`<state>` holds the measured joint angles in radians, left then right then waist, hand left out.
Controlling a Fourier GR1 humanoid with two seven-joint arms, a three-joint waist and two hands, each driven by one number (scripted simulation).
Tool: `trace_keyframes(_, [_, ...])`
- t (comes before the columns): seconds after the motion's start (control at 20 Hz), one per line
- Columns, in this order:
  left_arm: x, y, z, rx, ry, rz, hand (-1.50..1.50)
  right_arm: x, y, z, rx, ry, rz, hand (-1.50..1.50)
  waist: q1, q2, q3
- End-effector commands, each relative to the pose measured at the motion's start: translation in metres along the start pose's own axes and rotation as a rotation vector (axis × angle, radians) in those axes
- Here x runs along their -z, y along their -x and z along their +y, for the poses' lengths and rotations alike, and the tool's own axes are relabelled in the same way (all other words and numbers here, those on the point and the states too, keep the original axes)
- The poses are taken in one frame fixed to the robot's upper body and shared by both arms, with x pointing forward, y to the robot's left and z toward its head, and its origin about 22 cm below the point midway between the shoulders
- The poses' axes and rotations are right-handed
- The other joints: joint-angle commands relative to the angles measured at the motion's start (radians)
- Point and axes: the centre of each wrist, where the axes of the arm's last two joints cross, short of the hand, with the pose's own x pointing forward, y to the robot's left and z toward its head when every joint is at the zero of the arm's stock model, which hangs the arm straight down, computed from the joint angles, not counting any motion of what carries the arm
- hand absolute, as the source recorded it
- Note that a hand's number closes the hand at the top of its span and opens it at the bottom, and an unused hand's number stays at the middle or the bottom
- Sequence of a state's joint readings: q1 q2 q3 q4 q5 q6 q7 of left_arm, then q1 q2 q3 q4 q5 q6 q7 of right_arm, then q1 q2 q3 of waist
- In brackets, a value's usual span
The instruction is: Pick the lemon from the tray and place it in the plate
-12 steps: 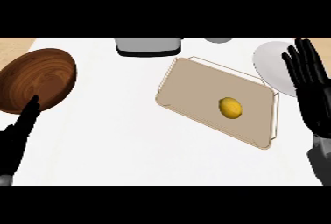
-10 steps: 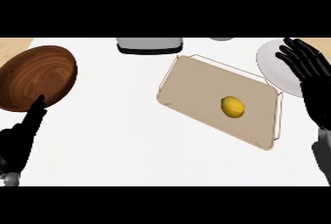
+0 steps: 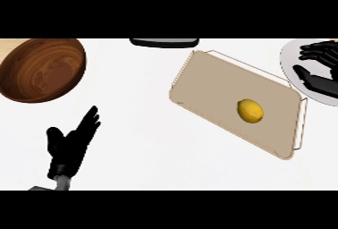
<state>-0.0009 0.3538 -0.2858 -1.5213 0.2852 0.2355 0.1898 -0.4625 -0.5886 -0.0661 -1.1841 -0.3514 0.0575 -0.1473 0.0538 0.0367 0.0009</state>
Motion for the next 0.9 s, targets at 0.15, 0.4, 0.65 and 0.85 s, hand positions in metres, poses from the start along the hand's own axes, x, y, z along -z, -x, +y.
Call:
trace_keyframes(0.15, [0.007, 0.014, -0.014, -0.073, 0.037, 0.041, 0.0, -0.006, 0.055, -0.053, 0.135, 0.007, -0.028, -1.5, -0.008, -0.016, 0.003])
trace_keyframes(0.4, [0.005, 0.03, -0.015, -0.044, 0.036, 0.046, 0.0, 0.004, 0.048, -0.074, 0.003, -0.156, 0.031, -1.5, -0.012, -0.021, 0.001])
trace_keyframes(0.65, [0.009, 0.017, -0.022, -0.081, 0.064, 0.045, 0.0, 0.036, 0.002, -0.07, -0.281, -0.458, 0.145, -1.5, -0.001, -0.021, -0.001])
trace_keyframes(0.85, [0.008, 0.018, -0.009, -0.087, 0.051, 0.048, 0.0, 0.052, -0.011, -0.062, -0.352, -0.585, 0.166, -1.5, -0.013, -0.026, 0.0])
